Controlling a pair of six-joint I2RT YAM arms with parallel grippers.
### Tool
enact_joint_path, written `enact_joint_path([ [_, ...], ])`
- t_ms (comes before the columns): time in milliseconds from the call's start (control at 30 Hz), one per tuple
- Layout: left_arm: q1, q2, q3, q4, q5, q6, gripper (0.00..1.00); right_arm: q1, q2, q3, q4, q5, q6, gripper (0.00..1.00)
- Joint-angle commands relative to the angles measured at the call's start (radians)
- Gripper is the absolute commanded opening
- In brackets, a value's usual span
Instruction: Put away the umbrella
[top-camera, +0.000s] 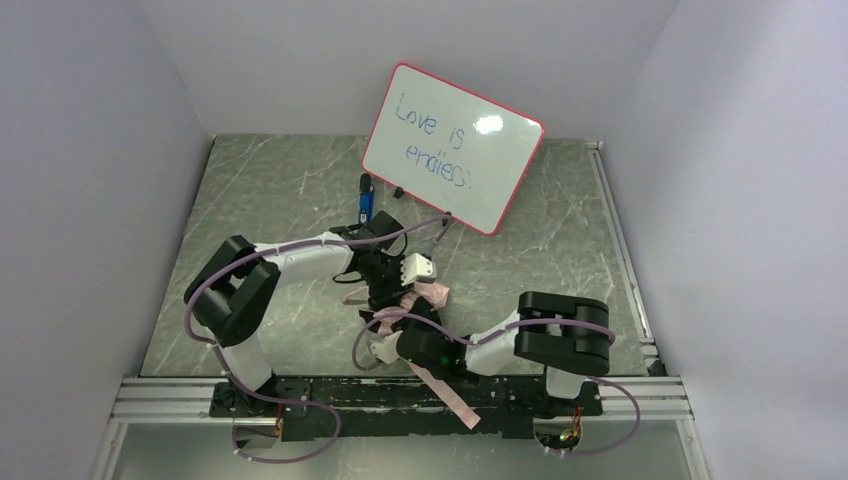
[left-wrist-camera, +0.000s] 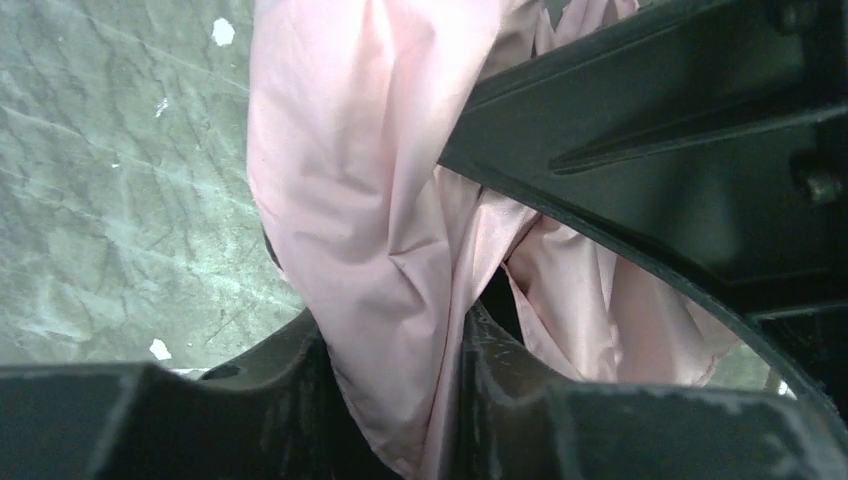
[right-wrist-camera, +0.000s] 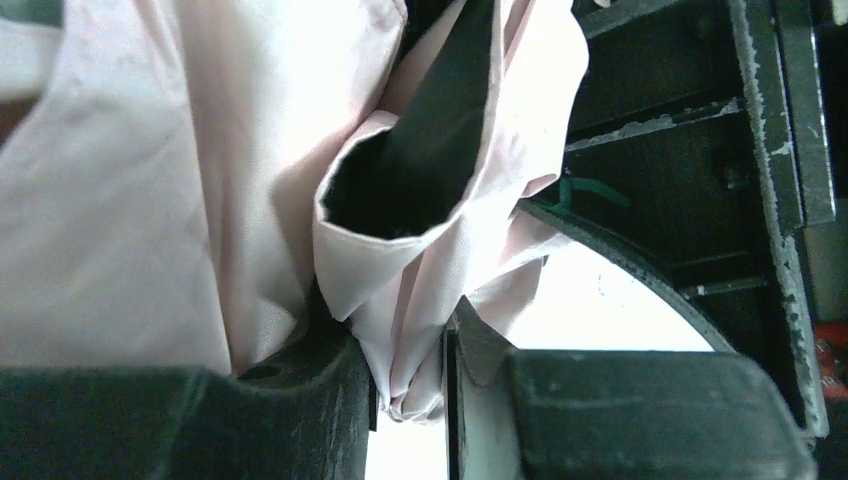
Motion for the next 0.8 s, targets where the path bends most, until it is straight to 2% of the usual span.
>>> enact_joint_path([
  [0,-0.026,0.061,-0.006,0.0,-0.063,0.012,0.12,0.027,-0.014,-0.006,-0.118,-0.181,0.049,0.23],
  [33,-0.027,0.061,-0.009,0.006,-0.068,0.008,0.07,0.026,-0.025,-0.005,-0.123,-0.182,0.054,0.23],
  [67,-0.028,0.063,-0.011,0.011,-0.07,0.005,0.05,0.027,-0.036,-0.005,-0.128,-0.184,0.061,0.24],
  [133,-0.03,0.061,-0.02,0.025,-0.081,-0.001,0.05,0.026,-0.064,-0.004,-0.143,-0.185,0.07,0.3],
  [267,-0.033,0.051,-0.037,0.056,-0.108,-0.005,0.05,0.026,-0.134,-0.003,-0.17,-0.184,0.084,0.51],
  [500,-0.039,0.055,-0.053,0.08,-0.151,0.006,0.05,0.028,-0.292,0.001,-0.248,-0.167,0.142,0.7],
  [600,-0.044,0.056,-0.06,0.089,-0.174,0.007,0.05,0.043,-0.411,0.003,-0.332,-0.175,0.209,0.74],
  [767,-0.044,0.042,-0.071,0.113,-0.2,0.005,0.05,0.096,-0.65,-0.003,-0.505,-0.177,0.397,0.74],
])
